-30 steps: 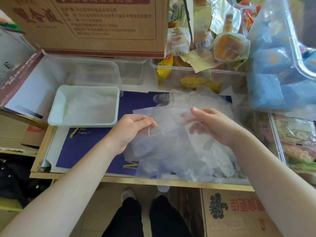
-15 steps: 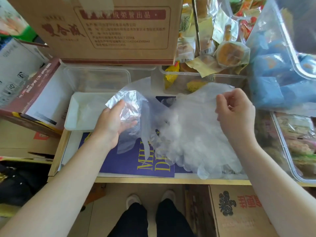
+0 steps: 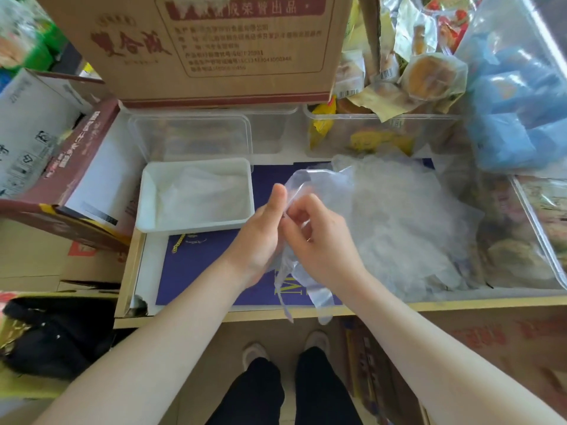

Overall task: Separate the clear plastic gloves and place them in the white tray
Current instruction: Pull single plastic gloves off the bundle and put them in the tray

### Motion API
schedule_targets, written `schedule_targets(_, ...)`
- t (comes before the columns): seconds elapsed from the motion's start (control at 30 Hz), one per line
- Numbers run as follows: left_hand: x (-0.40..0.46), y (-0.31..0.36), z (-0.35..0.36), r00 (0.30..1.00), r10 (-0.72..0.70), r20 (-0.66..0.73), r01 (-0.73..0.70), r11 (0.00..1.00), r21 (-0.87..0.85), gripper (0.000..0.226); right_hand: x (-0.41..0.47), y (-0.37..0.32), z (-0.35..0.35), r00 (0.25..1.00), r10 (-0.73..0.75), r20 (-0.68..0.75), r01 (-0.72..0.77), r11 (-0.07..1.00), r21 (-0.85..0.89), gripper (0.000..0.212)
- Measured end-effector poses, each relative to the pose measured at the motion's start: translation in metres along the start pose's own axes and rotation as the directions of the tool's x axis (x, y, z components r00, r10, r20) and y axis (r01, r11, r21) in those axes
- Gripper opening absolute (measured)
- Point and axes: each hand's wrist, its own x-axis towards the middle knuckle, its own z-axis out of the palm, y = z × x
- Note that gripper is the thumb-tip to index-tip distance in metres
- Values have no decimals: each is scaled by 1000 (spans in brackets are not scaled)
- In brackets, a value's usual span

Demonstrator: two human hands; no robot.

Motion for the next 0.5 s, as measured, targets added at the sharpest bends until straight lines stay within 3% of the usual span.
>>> schedule_targets(0.07,-4,1,-8,995,11,98,-9,1000,-23,75,-3,-2,1,1000,10,24,-12,995,98,1)
schedule_targets(0.2,-5,3,-16,1000,12,-5,-11,989,145,23,-11,2,-3,979,74,191,-116,968,221,44)
schedule_targets(0.27,-5,2,-22,1000,-25,-8,25,990,139,29,-14,4,-5,991,68,113,-89,978,189,45)
schedule_targets(0.37,-6,5,-29,992,-103,78,87,978,188,32,-7,8,-16,981,-159,-112,137,974,-177,33)
schedule_targets(0.43,-7,8,-33,985,-149,91,125,966,225,30,1,12,-22,950,-307,-49,259,869,-422,29)
schedule_targets(0.5,-6,10,-34,978,-175,111,141,955,260,30,7,13,-26,939,-332,92,329,786,-523,28)
